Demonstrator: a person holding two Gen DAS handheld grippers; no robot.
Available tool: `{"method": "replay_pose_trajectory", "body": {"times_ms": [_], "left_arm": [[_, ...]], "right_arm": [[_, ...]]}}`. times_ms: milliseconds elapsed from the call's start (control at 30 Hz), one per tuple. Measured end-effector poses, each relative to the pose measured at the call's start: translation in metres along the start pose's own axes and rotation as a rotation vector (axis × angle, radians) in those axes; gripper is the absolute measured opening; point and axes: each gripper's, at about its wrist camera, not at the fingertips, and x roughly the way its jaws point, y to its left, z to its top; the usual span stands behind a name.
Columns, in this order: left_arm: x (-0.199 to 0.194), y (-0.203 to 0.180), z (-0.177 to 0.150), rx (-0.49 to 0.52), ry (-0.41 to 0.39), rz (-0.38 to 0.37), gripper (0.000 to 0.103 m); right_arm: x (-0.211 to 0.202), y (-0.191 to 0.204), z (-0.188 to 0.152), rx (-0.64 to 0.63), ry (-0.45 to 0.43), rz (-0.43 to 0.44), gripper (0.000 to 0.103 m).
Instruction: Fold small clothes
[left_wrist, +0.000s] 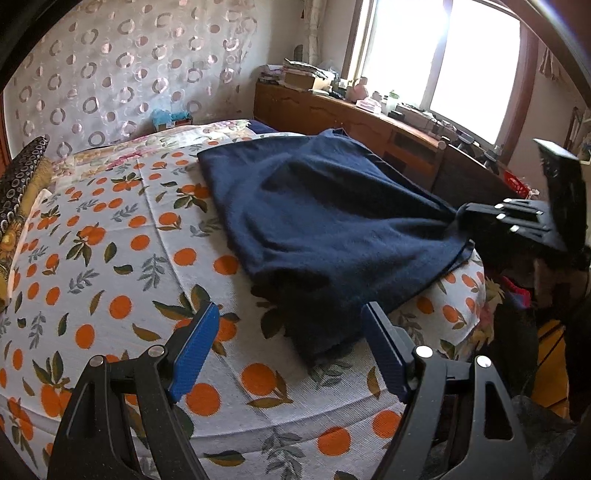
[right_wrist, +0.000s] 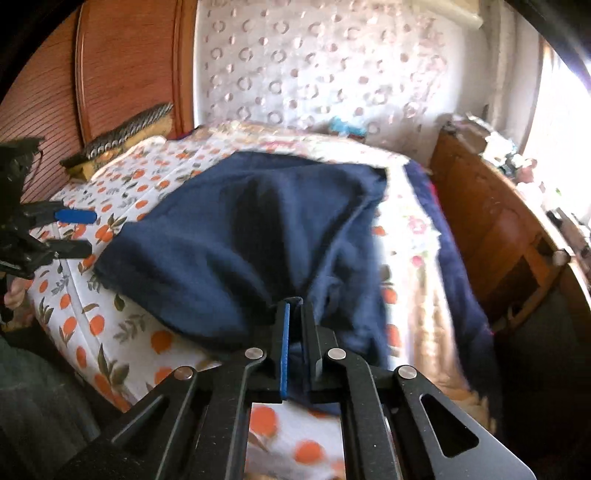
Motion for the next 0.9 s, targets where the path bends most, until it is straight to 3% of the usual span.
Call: {"method": "replay_pose_trajectory", "body": {"times_ms": [100,333,400,567,767,833,900], "left_arm": [[0.003,-0.002,0.002,-0.001,0.005,-0.005,0.08],[0.008,0.0,0.003,-0.011,0.02,0.009,0.08],[0.009,0.001,0.003,-0.013,0.023,0.014,0.08],[0.013,0.004,0.002,-0.024,0.032,0.016,0.08],[0.021,0.003,-0.002,-0.013,0.083,0.011,0.048],[0.021,-0.001,-0.003,-0.002,0.092,-0.003,0.03],[0.021,-0.003,-0.004,0.008,0.096,-0.02,0.02]], "right_arm": [[-0.005,-0.017,-0.012,0.036,0.02,-0.051,0.0],[0.006,-0.024,-0.015,0.126,0.014,-0.038,0.001],[0.01,-0.018,-0.012,0.121,0.017,-0.037,0.01],[0.046,-0.005,-0.019,0.118,0.089,0.005,0.013],[0.055,-0.008,-0.024,0.15,0.093,0.027,0.013],[0.055,-0.005,-0.024,0.128,0.095,0.02,0.013],[0.054,-0.001,-0.021,0.1,0.093,0.016,0.012]]}}
